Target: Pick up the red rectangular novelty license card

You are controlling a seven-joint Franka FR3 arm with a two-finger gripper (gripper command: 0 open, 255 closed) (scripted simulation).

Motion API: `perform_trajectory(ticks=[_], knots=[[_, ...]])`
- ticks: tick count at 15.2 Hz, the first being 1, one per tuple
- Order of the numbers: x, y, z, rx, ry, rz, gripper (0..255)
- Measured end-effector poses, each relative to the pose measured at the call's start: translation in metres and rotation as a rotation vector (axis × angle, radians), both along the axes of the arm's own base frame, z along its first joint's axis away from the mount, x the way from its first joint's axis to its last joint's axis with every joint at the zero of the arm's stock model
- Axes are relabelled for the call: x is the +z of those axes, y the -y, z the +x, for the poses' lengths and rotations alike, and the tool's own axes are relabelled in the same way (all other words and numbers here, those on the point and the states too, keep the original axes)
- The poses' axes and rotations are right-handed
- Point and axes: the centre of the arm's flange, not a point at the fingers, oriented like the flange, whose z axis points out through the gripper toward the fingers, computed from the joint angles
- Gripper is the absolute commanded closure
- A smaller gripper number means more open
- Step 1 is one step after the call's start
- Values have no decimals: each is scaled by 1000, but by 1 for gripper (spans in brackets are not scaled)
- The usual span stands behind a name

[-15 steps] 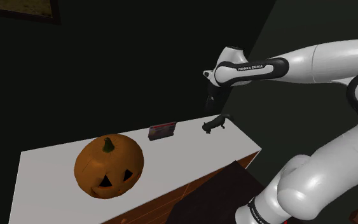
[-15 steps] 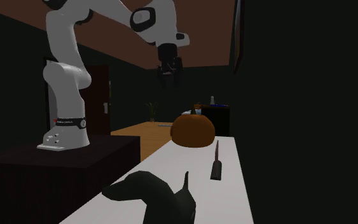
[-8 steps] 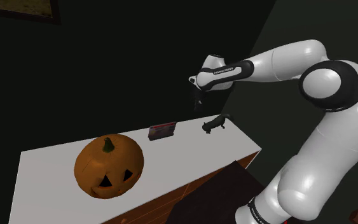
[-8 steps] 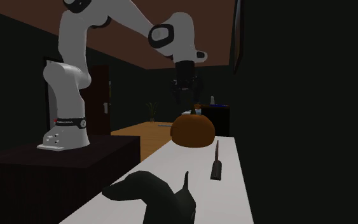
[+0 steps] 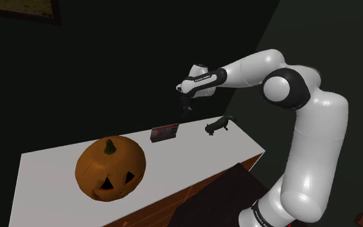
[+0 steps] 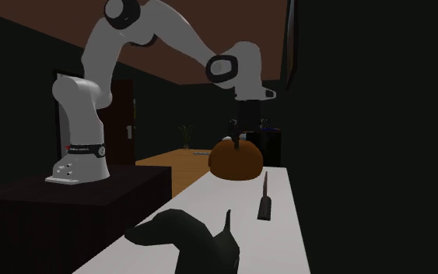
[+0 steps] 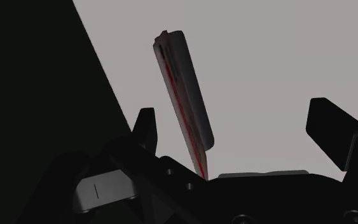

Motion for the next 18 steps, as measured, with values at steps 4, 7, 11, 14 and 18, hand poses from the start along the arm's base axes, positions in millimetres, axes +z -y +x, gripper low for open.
perform_trajectory(ticks=[4,7,11,14,18], knots=[[-35,-20,34,125,-13,5,0],[-60,-35,51,208,-21,8,0],[-85,-38,60,228,-23,9,0],[-102,-37,60,229,-23,9,0],[-109,-37,59,229,-23,9,255]])
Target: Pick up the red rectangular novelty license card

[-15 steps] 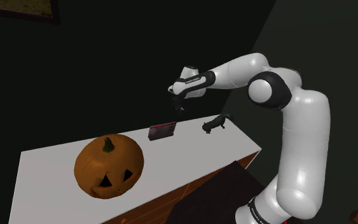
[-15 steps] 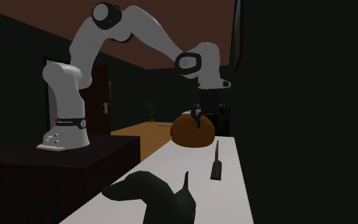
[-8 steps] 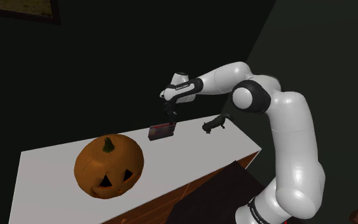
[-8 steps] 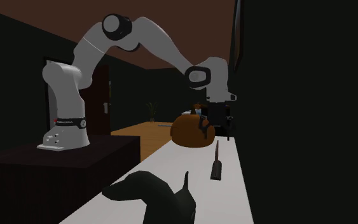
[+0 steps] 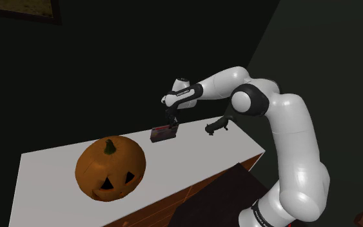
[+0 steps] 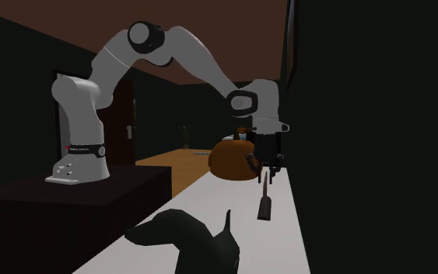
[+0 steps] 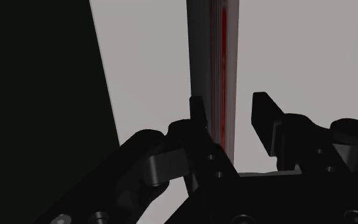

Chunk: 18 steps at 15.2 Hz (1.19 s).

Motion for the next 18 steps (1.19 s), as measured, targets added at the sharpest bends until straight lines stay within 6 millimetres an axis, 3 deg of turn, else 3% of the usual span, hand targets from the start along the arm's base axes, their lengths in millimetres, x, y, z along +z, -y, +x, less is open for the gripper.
perform_trajectory(ticks=[9,18], knots=[[2,0,0,0,0,0,255],[46,-1,0,0,0,0,255]])
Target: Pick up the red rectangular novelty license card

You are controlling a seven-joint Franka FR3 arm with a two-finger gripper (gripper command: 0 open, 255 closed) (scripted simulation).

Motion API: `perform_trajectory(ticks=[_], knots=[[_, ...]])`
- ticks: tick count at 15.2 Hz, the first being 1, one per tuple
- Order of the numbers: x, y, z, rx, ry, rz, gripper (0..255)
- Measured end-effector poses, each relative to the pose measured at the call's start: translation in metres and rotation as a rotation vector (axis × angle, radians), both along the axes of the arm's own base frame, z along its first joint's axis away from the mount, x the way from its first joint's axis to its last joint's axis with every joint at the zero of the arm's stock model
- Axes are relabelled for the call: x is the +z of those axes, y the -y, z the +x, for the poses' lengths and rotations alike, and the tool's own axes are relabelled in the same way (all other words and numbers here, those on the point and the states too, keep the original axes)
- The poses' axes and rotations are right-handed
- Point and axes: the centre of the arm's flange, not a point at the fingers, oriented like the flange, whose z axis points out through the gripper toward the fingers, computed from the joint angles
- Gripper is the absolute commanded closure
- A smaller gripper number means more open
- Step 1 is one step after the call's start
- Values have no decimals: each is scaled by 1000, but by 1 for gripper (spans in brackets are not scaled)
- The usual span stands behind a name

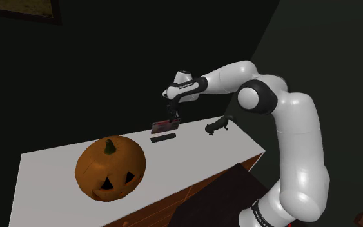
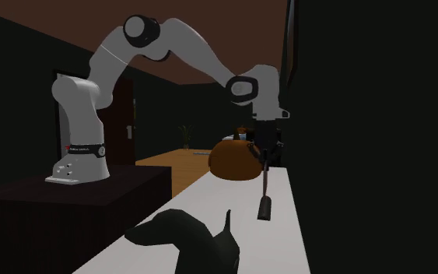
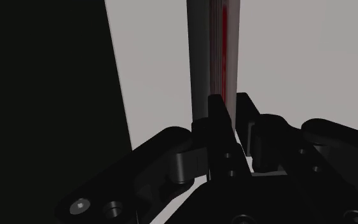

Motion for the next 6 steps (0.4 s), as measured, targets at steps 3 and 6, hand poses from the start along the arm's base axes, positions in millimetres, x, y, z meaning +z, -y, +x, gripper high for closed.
perform_trajectory(ticks=[3,6], knots=[[17,1,-1,0,0,0,255],[31,0,0,0,0,0,255]])
